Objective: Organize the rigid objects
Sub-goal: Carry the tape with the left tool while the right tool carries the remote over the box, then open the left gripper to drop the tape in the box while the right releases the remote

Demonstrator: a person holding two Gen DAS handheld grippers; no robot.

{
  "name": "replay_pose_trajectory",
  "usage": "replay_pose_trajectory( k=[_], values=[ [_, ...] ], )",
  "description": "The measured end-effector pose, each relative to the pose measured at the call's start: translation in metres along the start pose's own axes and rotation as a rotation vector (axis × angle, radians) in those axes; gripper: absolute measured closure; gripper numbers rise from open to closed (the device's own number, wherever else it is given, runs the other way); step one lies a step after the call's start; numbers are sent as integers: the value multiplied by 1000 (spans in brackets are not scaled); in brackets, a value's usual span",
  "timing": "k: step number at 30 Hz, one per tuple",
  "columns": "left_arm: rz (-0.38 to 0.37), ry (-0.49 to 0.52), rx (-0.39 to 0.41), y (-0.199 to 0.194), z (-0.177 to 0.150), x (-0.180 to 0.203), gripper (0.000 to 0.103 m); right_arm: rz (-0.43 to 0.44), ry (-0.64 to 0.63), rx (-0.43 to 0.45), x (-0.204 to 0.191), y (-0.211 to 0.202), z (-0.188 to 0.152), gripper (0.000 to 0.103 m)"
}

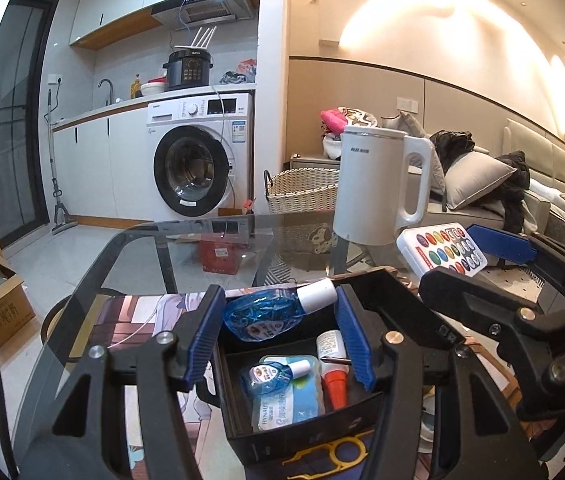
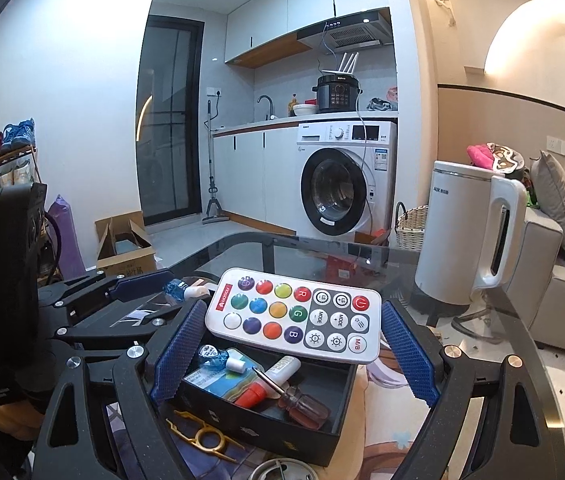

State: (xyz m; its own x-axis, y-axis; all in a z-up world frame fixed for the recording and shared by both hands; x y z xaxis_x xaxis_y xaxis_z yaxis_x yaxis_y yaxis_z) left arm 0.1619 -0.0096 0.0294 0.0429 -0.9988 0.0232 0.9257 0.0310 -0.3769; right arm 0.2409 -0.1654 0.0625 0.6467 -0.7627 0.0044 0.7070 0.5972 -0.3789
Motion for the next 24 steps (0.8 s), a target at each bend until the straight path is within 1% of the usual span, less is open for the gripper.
replay_pose_trajectory(
  k=[7,10,14,18,24],
  values=[
    [15,-13,-17,12,-7,-6,47,30,56,-34,12,27,-8,14],
    [21,-4,-18,15,-11,-8,47,42,46,-55,12,36,-13,14],
    [16,-27,-23,18,-10,-11,47,45,33,-90,15,47,-22,14],
    [9,-27,-22,18,-9,-12,47,58,32,-119,17,52,-30,13],
    [13,-42,-23,19,-9,-16,47,43,-4,-137,15,57,-32,13]
  ],
)
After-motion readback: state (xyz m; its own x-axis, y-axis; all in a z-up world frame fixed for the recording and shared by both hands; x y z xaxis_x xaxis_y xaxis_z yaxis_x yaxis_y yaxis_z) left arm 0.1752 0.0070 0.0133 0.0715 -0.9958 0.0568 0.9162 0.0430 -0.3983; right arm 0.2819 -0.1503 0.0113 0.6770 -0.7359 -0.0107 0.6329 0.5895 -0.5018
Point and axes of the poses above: each gripper's, at about its wrist camera, not at the fingertips, and y roughly the way its jaws point, x to its right, z to its top, the point moved 4 cm from there along y, roughly the way its jaws point, and after that the axes turned 4 degrees about z, right-handed, at the moved point
